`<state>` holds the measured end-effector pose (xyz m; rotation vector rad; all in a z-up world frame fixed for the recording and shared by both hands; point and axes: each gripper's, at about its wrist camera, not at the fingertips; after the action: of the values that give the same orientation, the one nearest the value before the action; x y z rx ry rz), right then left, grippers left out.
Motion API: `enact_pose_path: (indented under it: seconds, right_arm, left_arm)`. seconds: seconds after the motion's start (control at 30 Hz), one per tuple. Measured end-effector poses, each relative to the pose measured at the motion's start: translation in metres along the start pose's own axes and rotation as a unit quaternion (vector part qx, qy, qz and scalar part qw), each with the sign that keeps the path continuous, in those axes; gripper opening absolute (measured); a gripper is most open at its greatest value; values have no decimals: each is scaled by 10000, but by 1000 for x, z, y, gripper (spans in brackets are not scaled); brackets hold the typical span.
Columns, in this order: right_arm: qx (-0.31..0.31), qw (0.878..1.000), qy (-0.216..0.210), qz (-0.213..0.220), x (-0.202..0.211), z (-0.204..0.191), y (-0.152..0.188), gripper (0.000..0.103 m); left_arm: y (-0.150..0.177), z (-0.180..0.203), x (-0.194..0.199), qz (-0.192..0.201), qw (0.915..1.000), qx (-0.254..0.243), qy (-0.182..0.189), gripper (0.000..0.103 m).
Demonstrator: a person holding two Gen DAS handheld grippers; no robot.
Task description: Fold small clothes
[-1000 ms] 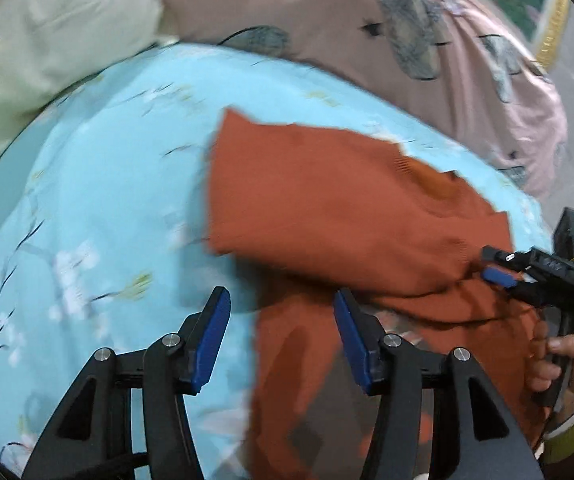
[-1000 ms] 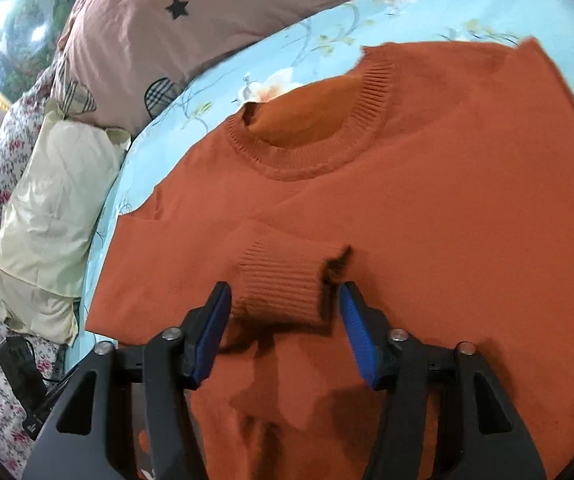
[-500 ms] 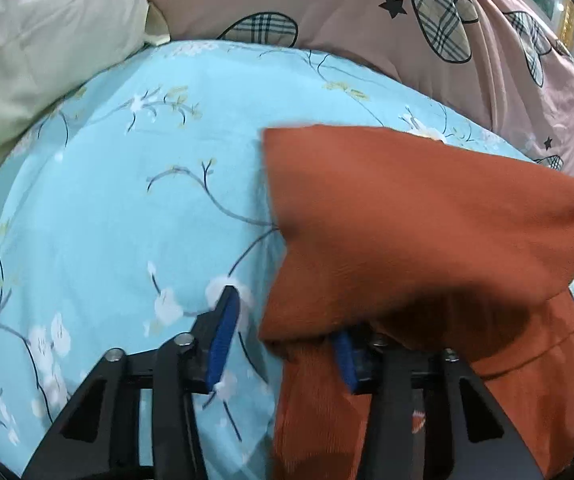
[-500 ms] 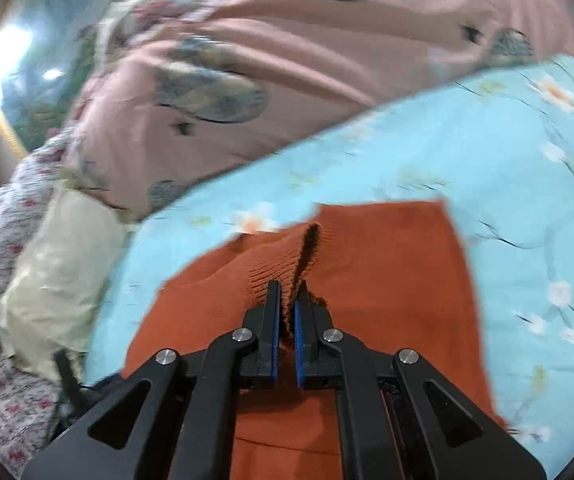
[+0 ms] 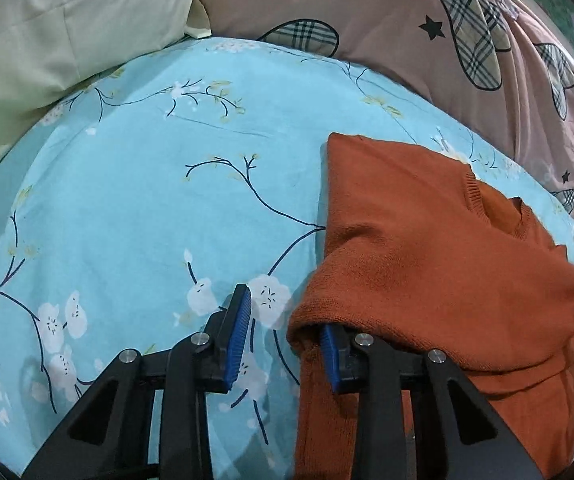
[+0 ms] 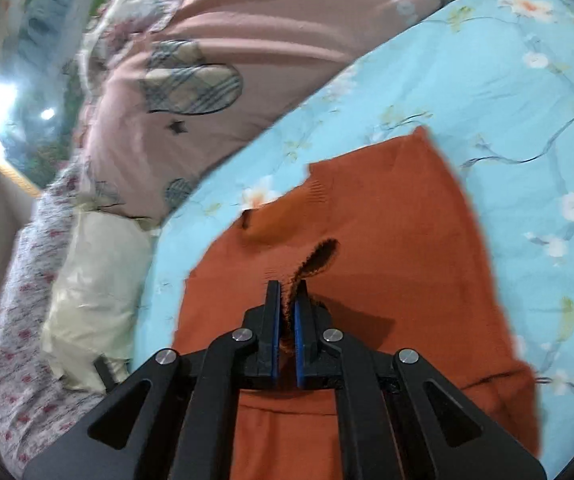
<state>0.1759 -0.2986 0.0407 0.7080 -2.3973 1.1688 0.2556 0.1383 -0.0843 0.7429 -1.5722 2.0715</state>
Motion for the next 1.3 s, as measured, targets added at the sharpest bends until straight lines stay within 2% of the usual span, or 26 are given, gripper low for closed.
enact_pose_path:
  seconds: [0.07,0.17,0.27,0.33,0.37,0.4,0.47,0.53,0.6,0.67,0.73,0.83,0.9,1.0,1.07,1.13,1.2,1.3]
  right_arm:
    - [88,9983,576,-40,-8,7,0,9]
    - [-120,9934,1070,-388,-26,27,8,10]
    - [-60,9926,1179,-289,-23,33,18,11]
    - [80,9924,1213,-209,-22,31,22,24]
    - [177,9917,1252,-249,-25,29,24,38]
    - [234,9914,1246,-324,-29,30,28,44]
    - [358,9916,1143,-484,-39,25,31,42]
    - [697,9906,1016,-600,-44,11,35,6]
    - [892,9912,921,-336,-31,-1,32,6]
    - [1131,9881,1043,-68,-17,-9,27,6]
    - [1151,9858,1218,-115,-18,-4,25,6]
    - [1128,9786,1615,-603,-42,17,35,7]
    - [1042,9798,1621,-541,-40,23,39,9]
    - [1012,9792,1720,-359,-22,18,37,19]
    - [1063,9806,1638,-169,-6,13,34,19]
    - [1132,9818,1527,-33,5,5,33,19]
    - [1227,9838,1307,-7,7,-8,34,20]
    - [1371,9865,867,-225,-4,-28,43,22]
  left_arm:
    - [1,0,-1,5,10000,-3,-9,33]
    - [2,0,-1,43,10000,-7,6,34]
    - [3,-5,0,60,9999,109,102,35]
    - [3,-7,1,76,9997,165,148,35]
    - [3,-8,0,75,9997,169,150,36]
    - [3,-7,0,73,9997,162,142,36]
    - [4,-6,0,80,9998,134,112,36]
    - [4,-6,0,94,9998,132,107,36]
    - [4,-7,0,98,9998,157,119,36]
    - [3,-8,0,99,9997,191,144,36]
    - [4,-8,0,102,9996,198,155,36]
    - [3,-7,-1,77,9997,175,139,36]
    - [3,-8,-2,50,9997,179,149,36]
    - [1,-9,-2,-120,9995,186,224,36]
    - [1,-8,4,-285,9993,83,248,36]
    - [2,-6,18,-357,9988,-42,341,31]
    - [0,2,41,-207,9980,-250,534,31]
    - [-12,17,57,19,9956,-440,833,33]
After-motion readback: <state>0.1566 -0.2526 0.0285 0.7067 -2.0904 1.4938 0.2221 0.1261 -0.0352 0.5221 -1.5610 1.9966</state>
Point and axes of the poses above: each gripper's, at about its wrist camera, not at the fingertips, and x roughly against the way its jaws point, z to its right, y to its underside, and after that the axes turned 9 degrees about z, right-handed
